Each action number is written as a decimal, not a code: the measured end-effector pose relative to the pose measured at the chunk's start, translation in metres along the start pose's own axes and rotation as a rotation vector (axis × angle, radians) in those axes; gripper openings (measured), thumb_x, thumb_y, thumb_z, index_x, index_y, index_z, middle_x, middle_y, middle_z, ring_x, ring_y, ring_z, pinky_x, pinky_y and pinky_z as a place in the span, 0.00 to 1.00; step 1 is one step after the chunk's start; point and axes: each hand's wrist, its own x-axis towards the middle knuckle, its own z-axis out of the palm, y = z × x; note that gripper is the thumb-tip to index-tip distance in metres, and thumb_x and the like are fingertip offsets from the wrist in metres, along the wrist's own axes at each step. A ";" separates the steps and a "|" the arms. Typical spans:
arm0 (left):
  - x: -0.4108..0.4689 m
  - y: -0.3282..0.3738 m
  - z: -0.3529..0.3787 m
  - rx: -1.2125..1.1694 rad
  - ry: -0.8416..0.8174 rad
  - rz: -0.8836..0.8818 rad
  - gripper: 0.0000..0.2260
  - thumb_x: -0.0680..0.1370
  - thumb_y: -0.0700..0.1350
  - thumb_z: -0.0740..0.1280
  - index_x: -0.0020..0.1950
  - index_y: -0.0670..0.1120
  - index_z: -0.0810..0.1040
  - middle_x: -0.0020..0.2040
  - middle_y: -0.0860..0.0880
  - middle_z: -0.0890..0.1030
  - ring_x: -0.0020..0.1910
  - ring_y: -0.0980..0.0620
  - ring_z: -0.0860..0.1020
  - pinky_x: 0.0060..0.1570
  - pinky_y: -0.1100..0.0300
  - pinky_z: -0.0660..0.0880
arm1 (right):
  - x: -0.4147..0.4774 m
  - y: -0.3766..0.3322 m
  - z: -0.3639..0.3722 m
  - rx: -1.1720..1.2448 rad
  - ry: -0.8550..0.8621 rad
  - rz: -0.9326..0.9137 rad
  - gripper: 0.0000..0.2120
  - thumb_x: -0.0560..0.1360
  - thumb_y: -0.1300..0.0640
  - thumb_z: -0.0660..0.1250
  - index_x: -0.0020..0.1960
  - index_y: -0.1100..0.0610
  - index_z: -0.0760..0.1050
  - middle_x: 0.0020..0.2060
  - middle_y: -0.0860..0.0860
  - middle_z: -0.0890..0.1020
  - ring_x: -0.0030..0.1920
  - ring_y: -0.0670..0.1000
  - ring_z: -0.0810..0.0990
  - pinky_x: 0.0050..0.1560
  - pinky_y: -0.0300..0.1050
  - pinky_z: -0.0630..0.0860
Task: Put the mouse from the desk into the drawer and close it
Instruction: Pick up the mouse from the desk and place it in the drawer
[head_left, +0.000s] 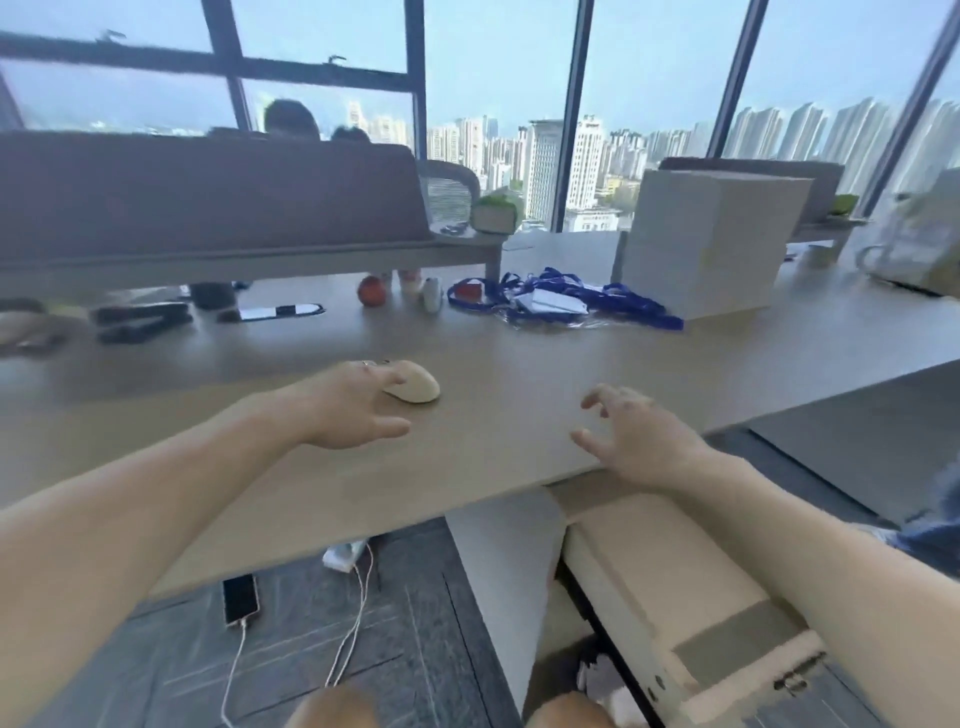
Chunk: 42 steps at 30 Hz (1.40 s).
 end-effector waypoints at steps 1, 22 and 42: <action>-0.002 -0.017 0.002 0.001 -0.018 -0.040 0.33 0.75 0.62 0.68 0.77 0.53 0.64 0.74 0.48 0.70 0.71 0.47 0.68 0.68 0.54 0.65 | 0.015 -0.020 0.005 0.000 -0.020 -0.038 0.25 0.78 0.39 0.62 0.71 0.50 0.68 0.66 0.54 0.75 0.66 0.55 0.75 0.66 0.55 0.72; 0.001 -0.127 0.086 -0.029 0.124 -0.167 0.38 0.72 0.74 0.48 0.77 0.56 0.62 0.77 0.51 0.64 0.74 0.47 0.62 0.73 0.47 0.57 | 0.191 -0.160 0.117 0.159 -0.028 -0.358 0.29 0.77 0.45 0.67 0.75 0.46 0.65 0.72 0.54 0.67 0.71 0.60 0.68 0.71 0.55 0.67; 0.036 -0.034 0.062 -0.038 0.128 0.020 0.36 0.72 0.72 0.52 0.76 0.56 0.65 0.76 0.53 0.66 0.74 0.50 0.62 0.70 0.50 0.58 | 0.122 -0.035 0.062 0.172 0.119 -0.243 0.24 0.80 0.55 0.64 0.76 0.48 0.69 0.69 0.56 0.71 0.65 0.58 0.74 0.66 0.49 0.68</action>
